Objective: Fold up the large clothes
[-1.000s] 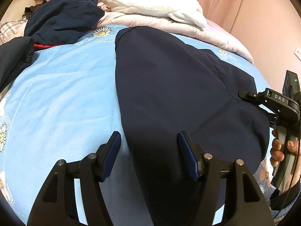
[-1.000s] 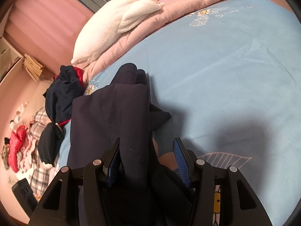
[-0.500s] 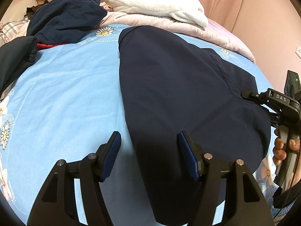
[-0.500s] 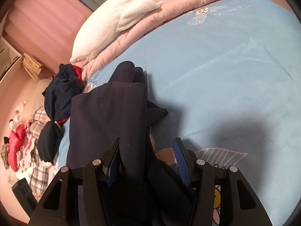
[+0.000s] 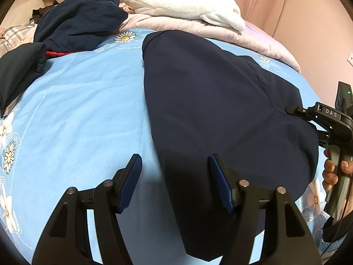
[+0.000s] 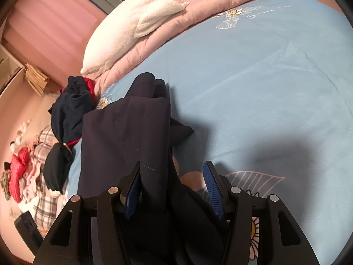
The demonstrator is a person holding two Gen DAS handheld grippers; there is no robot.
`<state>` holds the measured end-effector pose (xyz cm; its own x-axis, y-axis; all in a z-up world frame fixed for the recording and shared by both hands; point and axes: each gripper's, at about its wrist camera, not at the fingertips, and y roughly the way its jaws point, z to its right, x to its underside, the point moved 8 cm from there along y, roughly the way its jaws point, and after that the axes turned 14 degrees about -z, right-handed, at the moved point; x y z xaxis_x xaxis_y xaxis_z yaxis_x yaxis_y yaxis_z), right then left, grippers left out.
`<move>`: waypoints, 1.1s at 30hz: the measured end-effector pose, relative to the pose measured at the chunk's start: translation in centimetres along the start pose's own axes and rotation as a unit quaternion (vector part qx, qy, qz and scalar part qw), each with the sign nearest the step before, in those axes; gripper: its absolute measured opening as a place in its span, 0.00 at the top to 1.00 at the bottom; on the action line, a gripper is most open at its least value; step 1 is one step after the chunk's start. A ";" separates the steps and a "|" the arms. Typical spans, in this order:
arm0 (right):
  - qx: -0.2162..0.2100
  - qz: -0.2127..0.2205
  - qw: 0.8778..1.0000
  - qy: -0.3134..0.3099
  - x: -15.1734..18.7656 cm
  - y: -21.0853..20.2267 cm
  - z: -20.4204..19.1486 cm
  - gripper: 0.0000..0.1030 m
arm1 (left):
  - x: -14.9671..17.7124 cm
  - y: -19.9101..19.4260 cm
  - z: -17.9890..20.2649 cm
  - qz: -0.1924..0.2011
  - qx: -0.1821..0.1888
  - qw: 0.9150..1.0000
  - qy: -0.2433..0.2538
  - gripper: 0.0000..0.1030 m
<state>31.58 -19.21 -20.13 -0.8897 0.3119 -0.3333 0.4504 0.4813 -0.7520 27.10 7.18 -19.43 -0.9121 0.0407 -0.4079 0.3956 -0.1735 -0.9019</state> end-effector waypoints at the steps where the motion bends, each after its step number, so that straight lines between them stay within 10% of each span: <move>1: 0.000 0.000 1.000 0.000 0.0 -0.1 0.0 0.48 | 0.0 0.0 0.0 0.000 0.000 1.000 0.000 0.37; 20: 0.016 0.016 1.000 0.004 0.1 -1.4 0.5 0.48 | 0.7 -0.9 -1.2 -0.002 -0.012 1.000 -0.012 0.32; 28: 0.119 0.086 0.989 -0.029 -0.3 -5.9 1.6 0.48 | -0.4 -1.5 -4.0 0.001 -0.034 0.998 -0.051 0.24; 33: 0.093 0.097 0.985 -0.106 1.2 -7.6 -0.6 0.48 | -3.1 -2.0 -3.7 0.017 -0.006 0.998 -0.058 0.24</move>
<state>27.13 -22.04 -14.50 -0.7924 0.1956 -0.5778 0.6099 0.2654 -0.7467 29.53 11.04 -16.84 -0.9043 -0.0798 -0.4194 0.4270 -0.1615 -0.8897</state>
